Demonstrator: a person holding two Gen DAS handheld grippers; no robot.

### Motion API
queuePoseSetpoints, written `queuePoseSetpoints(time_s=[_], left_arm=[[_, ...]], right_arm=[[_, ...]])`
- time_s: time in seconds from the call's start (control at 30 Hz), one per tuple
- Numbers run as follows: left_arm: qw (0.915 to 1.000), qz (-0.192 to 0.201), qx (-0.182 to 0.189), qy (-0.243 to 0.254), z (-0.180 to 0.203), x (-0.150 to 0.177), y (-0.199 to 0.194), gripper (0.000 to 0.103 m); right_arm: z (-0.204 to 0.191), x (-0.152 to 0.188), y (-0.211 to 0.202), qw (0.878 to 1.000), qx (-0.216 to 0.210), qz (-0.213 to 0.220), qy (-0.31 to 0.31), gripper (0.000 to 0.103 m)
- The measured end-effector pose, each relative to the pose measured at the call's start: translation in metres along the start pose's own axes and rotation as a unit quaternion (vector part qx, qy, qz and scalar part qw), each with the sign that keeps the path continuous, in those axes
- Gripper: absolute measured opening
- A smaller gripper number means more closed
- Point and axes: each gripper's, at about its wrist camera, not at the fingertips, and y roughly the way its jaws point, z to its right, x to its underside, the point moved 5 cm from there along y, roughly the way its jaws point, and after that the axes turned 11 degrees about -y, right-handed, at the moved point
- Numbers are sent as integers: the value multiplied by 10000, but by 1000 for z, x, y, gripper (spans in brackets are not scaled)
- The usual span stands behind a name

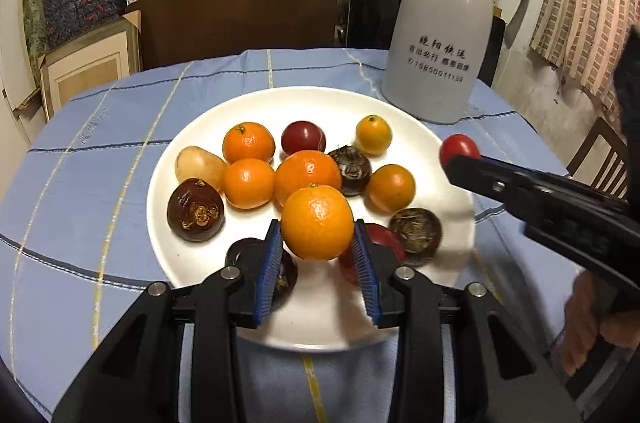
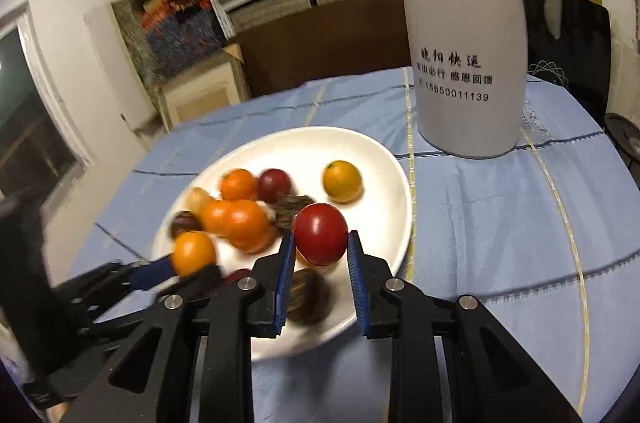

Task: Organize fruits
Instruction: 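Place the tangerine and red plum on the plate and open both tools, then grasp a dark brown fruit with the left tool while the right tool grasps another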

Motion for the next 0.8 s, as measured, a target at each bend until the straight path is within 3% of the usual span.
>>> queuePoseSetpoints(time_s=[0.1,0.17,0.33,0.4,0.47,0.63,0.8], left_arm=[[10000,-26,58,-52,-3,-3,4,39],[10000,7,30,-57,-4,-3,3,56],[9999,52,-20,-117,-6,2,-5,68],[9998,137,-72,-159,-8,7,-14,83],[9994,271,-164,-167,-9,13,-26,89],[9974,583,-406,98,-1,33,-56,97],[9944,722,-706,306,2,59,-79,98]], right_arm=[[11,1,11,9998,85,-31,180,29],[16,2,12,9995,108,-38,281,36],[19,-5,-13,9984,-77,233,519,37],[12,-4,-29,9982,-127,352,465,45],[6,2,-44,9982,-102,454,374,60],[-4,39,-68,9983,-199,394,377,62],[-14,92,-82,9979,-436,42,480,65]])
